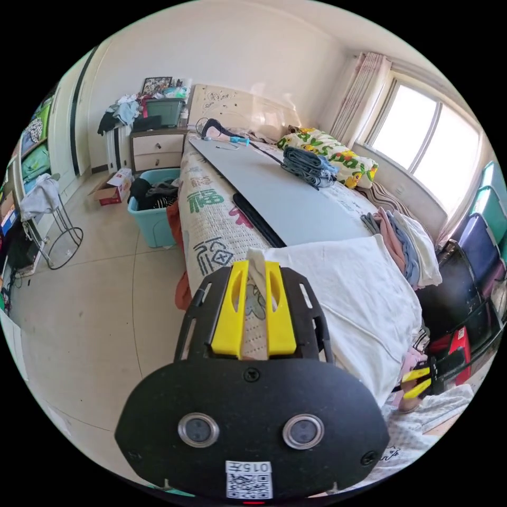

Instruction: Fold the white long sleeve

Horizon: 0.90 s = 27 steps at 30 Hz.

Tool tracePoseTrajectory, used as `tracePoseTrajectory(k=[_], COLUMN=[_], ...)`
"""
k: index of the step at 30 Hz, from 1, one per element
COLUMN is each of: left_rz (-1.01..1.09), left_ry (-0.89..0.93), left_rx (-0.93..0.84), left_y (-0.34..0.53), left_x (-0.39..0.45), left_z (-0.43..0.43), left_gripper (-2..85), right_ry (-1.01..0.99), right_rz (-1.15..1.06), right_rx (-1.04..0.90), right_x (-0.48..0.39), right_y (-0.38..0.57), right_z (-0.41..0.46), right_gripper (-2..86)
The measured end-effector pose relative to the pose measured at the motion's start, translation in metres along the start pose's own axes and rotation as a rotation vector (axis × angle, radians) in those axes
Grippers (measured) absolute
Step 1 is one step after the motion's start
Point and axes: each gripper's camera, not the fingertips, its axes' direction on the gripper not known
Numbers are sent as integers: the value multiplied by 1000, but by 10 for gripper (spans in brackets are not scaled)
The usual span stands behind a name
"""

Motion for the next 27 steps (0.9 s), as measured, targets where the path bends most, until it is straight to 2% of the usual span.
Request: tracePoseTrajectory(k=[4, 10, 12, 15, 20, 22, 24, 27], left_rz=[96, 327, 391, 485, 456, 451, 463, 445], left_ry=[47, 247, 360, 362, 460, 411, 286, 207], left_rx=[23, 15, -30, -108, -261, -281, -301, -355], left_y=[-19, -91, -132, -184, -256, -276, -299, -320], left_x=[39, 180, 244, 332, 441, 473, 506, 524], left_z=[-36, -19, 15, 74, 189, 225, 265, 308], left_gripper=[54, 66, 74, 81, 97, 100, 101, 96], right_ry=[149, 470, 510, 551, 496, 494, 476, 446], right_rz=[228, 469, 485, 493, 509, 514, 526, 545], right_rx=[166, 328, 342, 306, 249, 231, 219, 225], right_x=[49, 97, 103, 115, 136, 140, 145, 151], right_y=[23, 45, 41, 28, 4, -3, -8, -11], right_z=[-94, -184, -194, -196, -193, -193, -194, -200], right_gripper=[76, 79, 85, 94, 100, 98, 97, 93])
